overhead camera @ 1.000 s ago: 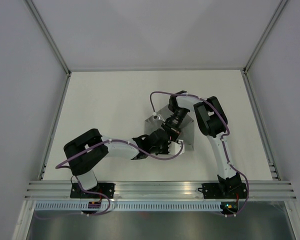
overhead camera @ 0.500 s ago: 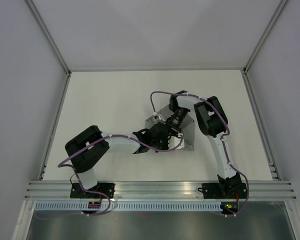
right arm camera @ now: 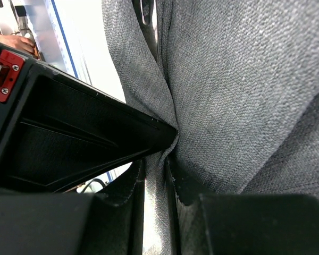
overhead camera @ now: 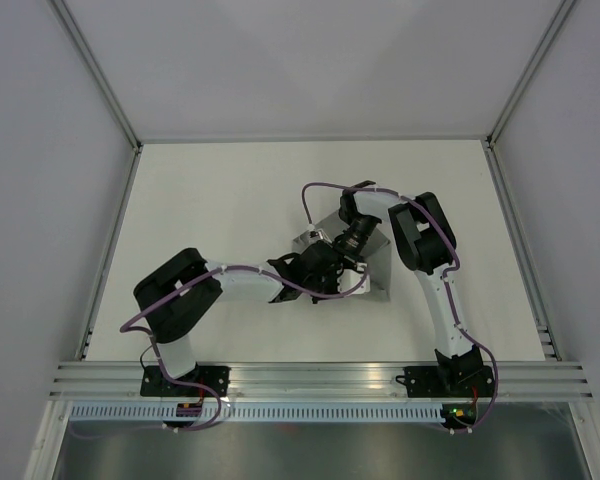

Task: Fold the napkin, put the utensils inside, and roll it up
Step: Roll the napkin with the utensil

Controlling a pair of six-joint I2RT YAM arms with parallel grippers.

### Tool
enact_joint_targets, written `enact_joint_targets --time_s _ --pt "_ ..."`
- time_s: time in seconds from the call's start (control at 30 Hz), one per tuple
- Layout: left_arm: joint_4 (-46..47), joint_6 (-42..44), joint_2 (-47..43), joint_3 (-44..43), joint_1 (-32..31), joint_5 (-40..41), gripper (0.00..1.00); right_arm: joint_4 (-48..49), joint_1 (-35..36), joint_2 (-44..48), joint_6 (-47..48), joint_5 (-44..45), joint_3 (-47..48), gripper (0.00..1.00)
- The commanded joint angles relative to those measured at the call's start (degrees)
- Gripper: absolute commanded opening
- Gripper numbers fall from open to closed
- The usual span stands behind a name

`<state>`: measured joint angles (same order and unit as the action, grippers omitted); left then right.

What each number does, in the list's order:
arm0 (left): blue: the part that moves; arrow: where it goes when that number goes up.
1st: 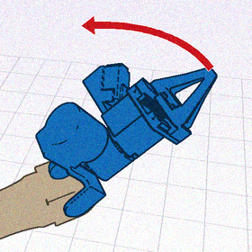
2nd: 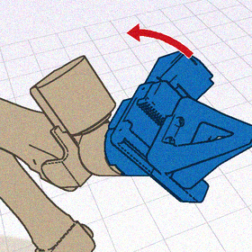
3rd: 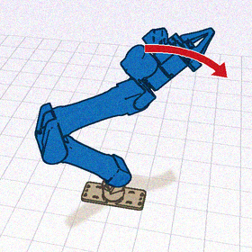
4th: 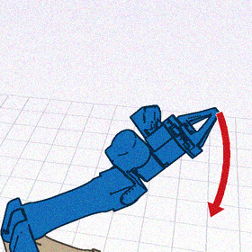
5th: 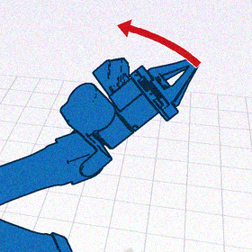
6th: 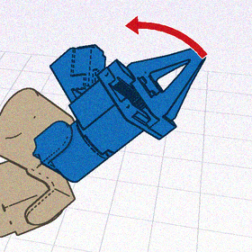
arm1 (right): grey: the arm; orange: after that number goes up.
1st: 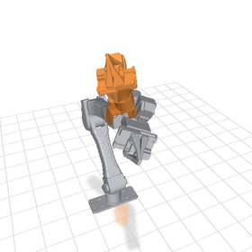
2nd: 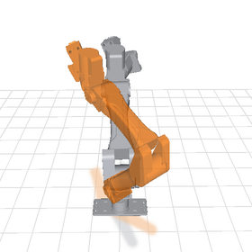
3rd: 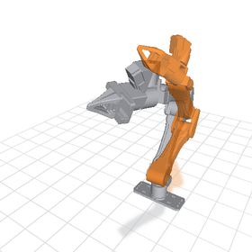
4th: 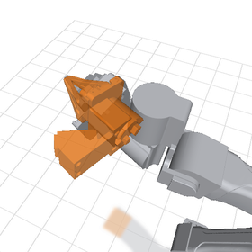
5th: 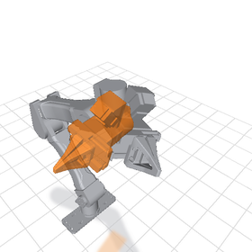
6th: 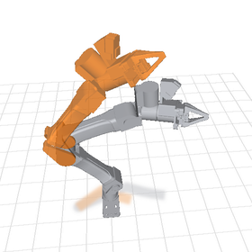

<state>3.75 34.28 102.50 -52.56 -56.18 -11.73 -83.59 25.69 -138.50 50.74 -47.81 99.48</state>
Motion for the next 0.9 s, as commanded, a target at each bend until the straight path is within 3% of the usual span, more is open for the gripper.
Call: enact_joint_targets --time_s 0.0,0.07,0.3,0.5,0.6,0.7,0.87 --pt "-3.4 -0.5 3.7 0.3 -0.2 -4.4 0.02 9.6 0.2 0.9 0.6 5.2 0.0 0.20" --pt "-5.1 -0.4 3.7 0.3 0.1 -5.3 0.02 11.3 0.0 3.4 -1.2 4.4 -0.5 0.29" --pt "-8.5 -1.9 4.5 -1.5 2.0 -10.3 0.02 24.8 -2.1 13.3 -14.1 4.7 -4.6 0.45" --pt "-10.2 -4.7 5.2 -3.1 5.3 -16.5 0.02 46.4 -7.8 23.9 -29.2 7.0 -12.9 0.47" --pt "-12.4 -6.5 6.5 -5.1 7.9 -20.8 0.02 52.9 -14.5 26.3 -34.4 4.9 -15.9 0.47" --pt "-13.5 -7.9 7.6 -5.9 9.6 -24.0 0.02 56.5 -20.0 29.5 -34.7 2.2 -18.6 0.46" --pt "-14.8 -11.0 9.5 -6.5 12.2 -29.0 0.02 59.2 -22.0 41.4 -23.3 2.6 -28.3 0.48"
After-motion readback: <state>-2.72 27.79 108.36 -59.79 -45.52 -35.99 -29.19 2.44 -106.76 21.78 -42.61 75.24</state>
